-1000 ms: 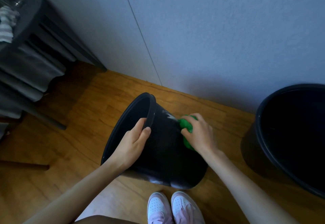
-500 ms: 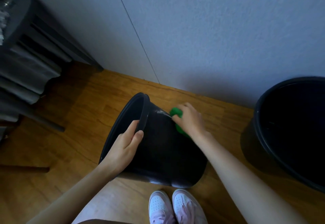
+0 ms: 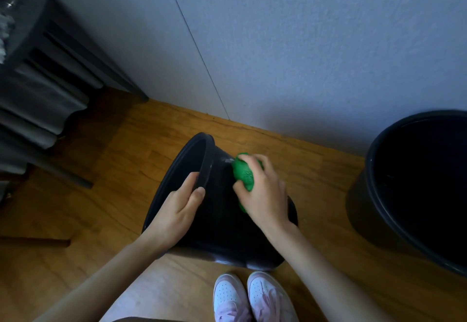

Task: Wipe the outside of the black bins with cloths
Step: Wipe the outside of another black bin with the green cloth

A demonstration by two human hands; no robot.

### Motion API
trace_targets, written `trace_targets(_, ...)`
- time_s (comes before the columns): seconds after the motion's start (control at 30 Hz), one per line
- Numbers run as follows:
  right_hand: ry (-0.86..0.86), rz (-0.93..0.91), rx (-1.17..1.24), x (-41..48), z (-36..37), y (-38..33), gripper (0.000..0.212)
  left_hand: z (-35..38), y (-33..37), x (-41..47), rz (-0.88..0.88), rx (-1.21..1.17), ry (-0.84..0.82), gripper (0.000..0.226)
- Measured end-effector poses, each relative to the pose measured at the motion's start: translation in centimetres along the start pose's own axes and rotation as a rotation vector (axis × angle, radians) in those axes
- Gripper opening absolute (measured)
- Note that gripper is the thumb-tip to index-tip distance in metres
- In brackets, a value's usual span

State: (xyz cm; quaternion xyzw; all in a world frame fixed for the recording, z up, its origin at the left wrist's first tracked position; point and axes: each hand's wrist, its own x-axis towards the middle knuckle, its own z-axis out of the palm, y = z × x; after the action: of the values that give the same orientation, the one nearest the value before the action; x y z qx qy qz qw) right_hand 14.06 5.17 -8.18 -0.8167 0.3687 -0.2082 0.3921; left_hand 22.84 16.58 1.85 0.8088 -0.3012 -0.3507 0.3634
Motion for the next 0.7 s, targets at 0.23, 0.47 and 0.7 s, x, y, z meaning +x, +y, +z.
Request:
trace_targets(0.23, -0.105, 0.202, -0.098, 3.0, 1.2, 4.4, 0.04, 0.1, 0.6, -0.2, -0.029, -0.088, 0.064, 0.03)
trace_targets(0.47, -0.234, 0.424, -0.231, 0.9, 0.1, 10.9, 0.041, -0.2, 0.9, 0.0, -0.04, -0.076, 0.057, 0.031)
trace_targets(0.7, -0.156, 0.15, -0.162, -0.1, -0.4, 5.8, 0.044, -0.4, 0.4, -0.2, -0.04, -0.011, 0.045, 0.035)
